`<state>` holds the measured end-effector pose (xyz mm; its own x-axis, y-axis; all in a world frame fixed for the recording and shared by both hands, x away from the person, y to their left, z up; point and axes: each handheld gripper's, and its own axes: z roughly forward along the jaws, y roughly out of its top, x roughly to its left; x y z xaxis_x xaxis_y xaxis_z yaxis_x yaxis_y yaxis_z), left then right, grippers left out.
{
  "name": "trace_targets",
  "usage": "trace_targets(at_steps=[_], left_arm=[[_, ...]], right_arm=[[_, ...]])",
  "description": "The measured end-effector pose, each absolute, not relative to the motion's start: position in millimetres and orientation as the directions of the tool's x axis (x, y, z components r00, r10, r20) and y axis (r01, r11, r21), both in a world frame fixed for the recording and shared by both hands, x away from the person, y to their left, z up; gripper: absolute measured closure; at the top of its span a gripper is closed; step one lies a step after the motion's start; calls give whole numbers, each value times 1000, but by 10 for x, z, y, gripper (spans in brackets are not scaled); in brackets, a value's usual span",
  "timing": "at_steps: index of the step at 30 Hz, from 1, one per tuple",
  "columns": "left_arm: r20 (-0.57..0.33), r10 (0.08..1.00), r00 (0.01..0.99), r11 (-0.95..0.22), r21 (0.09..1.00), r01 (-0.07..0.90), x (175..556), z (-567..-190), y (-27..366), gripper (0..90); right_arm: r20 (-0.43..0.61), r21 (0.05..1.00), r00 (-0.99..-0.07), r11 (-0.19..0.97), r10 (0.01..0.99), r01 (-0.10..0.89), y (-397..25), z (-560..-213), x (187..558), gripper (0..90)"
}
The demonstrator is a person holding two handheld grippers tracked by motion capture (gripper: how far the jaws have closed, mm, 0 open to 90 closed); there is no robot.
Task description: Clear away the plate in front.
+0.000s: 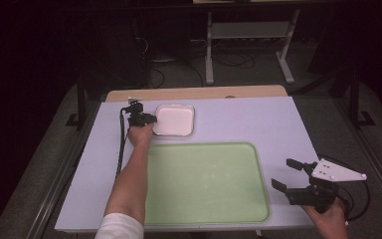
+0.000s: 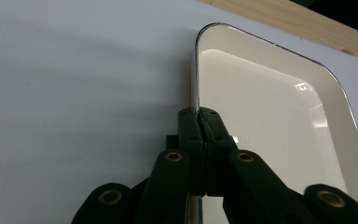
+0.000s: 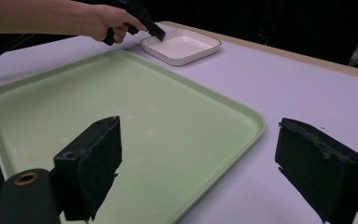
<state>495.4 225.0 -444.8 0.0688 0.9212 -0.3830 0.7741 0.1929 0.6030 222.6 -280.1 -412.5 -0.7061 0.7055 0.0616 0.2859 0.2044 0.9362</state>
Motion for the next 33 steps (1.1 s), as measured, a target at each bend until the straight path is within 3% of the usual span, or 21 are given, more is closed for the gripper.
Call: trace_targets(at_steps=[33], left_arm=[[-494, 863, 109, 288, 658, 696, 4679, -4017, 2318, 887]], right_arm=[[65, 938, -707, 199, 704, 285, -2787, -4135, 2239, 137]])
